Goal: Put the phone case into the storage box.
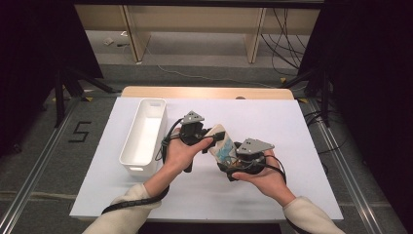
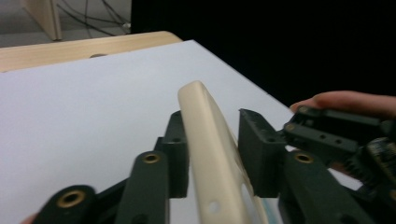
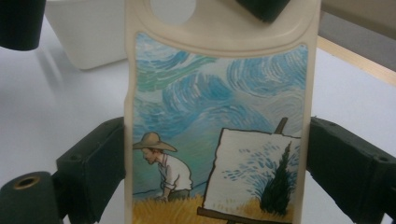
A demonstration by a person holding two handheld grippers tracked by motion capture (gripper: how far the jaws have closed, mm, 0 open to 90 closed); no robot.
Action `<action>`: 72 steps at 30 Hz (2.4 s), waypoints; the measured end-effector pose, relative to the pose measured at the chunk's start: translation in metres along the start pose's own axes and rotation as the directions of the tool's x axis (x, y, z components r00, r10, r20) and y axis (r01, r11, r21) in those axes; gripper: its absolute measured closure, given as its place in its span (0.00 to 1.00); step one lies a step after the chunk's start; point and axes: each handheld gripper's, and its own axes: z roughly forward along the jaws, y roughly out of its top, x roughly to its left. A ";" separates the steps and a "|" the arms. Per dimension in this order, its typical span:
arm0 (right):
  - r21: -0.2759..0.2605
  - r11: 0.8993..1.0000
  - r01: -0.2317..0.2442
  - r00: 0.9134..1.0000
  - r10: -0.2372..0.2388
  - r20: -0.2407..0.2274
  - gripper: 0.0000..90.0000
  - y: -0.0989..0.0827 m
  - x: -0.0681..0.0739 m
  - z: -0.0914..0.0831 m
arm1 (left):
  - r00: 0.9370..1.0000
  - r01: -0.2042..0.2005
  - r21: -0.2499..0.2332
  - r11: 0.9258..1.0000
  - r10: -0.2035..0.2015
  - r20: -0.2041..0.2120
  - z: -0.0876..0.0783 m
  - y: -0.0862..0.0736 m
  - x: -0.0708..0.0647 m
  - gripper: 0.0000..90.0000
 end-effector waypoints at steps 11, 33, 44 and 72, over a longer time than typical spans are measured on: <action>-0.016 1.000 -0.024 1.000 0.024 -0.015 0.07 -0.001 -0.003 0.001 | 0.994 -0.082 -0.038 0.996 0.085 0.067 -0.004 0.004 -0.010 0.89; -0.025 0.998 -0.059 0.998 0.058 -0.032 0.08 -0.003 -0.019 -0.006 | 0.982 -0.174 -0.036 0.984 0.176 0.069 -0.014 0.009 -0.004 0.98; -0.011 0.999 -0.051 0.996 0.050 -0.076 0.10 -0.006 -0.025 -0.005 | 0.971 -0.193 -0.028 0.981 0.195 0.135 -0.012 0.008 -0.005 0.98; 0.012 1.000 -0.005 0.981 0.007 -0.191 0.22 -0.011 -0.025 0.001 | 0.937 -0.240 -0.030 0.970 0.239 0.255 -0.006 0.004 -0.015 0.98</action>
